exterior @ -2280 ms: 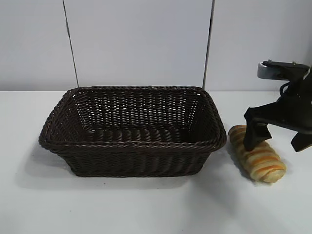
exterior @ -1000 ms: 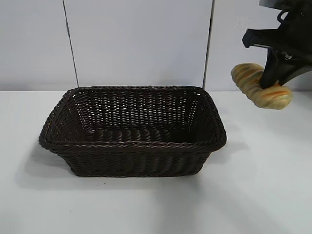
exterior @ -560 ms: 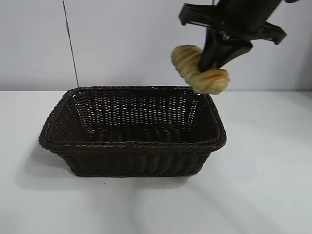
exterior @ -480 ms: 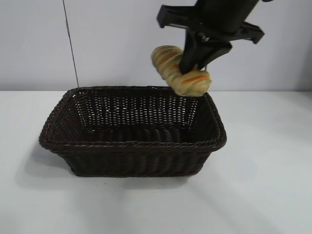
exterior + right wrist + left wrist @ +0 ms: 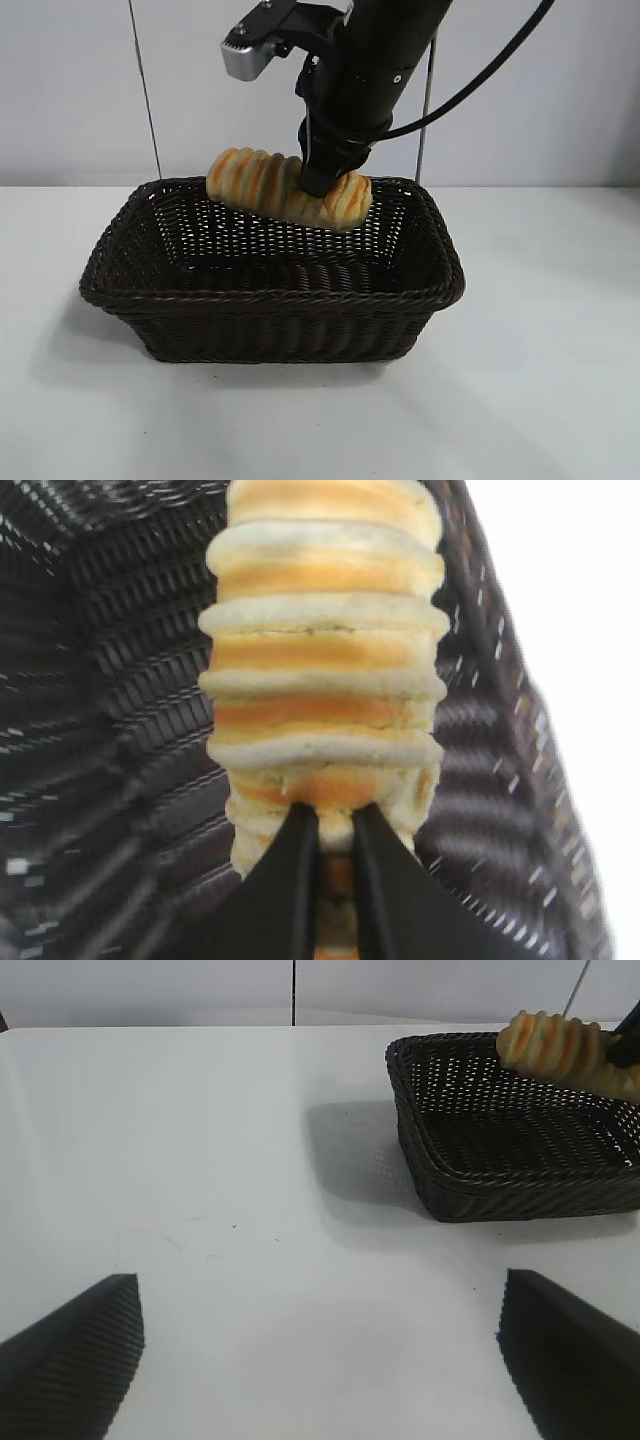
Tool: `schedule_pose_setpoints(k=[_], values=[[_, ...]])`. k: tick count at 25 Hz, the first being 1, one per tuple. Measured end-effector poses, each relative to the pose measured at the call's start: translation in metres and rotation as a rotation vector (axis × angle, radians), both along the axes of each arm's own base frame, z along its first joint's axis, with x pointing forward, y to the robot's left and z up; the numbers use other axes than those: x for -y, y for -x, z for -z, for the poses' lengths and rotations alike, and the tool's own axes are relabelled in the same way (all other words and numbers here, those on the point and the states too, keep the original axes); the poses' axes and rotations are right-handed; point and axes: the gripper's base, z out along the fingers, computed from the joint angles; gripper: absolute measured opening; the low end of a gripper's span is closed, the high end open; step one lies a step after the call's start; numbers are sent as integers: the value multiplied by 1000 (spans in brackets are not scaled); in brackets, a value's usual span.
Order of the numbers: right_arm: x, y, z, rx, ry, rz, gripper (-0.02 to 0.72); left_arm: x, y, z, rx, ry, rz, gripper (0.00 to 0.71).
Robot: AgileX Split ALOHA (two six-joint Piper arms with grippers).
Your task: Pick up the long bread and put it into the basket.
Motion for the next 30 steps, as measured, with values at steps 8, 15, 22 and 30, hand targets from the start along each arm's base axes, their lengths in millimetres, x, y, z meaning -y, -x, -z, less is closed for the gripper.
schedule_pose_setpoints(k=[8, 15, 22, 30], values=[[-2, -2, 16, -26, 2, 6, 113, 0, 0, 0, 0, -1, 0, 695], [-3, -2, -15, 10, -33, 13, 641, 0, 0, 0, 0, -1, 0, 695], [-7, -7, -67, -115, -215, 395, 671, 0, 0, 0, 0, -1, 0, 695], [5, -10, -143, -147, -345, 857, 672, 0, 0, 0, 0, -1, 1, 695]])
